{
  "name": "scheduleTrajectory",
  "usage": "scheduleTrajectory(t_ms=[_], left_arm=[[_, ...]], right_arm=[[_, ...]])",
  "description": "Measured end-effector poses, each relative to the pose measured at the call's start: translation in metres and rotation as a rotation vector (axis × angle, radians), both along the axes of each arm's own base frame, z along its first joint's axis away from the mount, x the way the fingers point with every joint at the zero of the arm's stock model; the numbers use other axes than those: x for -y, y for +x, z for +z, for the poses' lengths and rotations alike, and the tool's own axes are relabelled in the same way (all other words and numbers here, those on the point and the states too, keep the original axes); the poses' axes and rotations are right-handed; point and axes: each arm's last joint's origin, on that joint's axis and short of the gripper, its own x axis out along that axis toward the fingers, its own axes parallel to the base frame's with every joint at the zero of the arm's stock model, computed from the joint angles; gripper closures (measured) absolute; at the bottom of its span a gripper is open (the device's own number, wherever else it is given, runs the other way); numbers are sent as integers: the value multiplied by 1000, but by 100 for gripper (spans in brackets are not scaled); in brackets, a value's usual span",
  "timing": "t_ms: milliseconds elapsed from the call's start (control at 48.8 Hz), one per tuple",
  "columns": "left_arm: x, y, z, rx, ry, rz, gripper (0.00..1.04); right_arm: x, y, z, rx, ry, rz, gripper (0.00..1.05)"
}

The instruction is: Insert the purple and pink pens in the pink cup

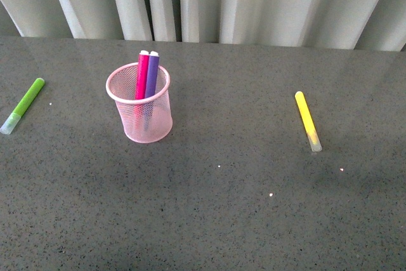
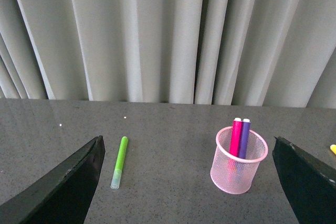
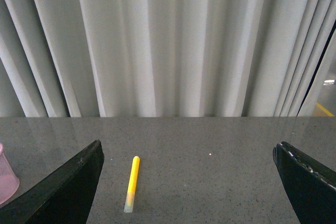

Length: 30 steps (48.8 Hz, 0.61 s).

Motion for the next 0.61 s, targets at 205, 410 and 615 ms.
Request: scheduleTrajectory(t_ms=[205,410,615], left_arm=[[0,0,0,0,0,0,7],[0,0,0,0,0,0,7],[0,0,0,0,0,0,7]], right_arm=[[0,0,0,0,0,0,7],[0,0,0,0,0,0,7],[0,0,0,0,0,0,7]])
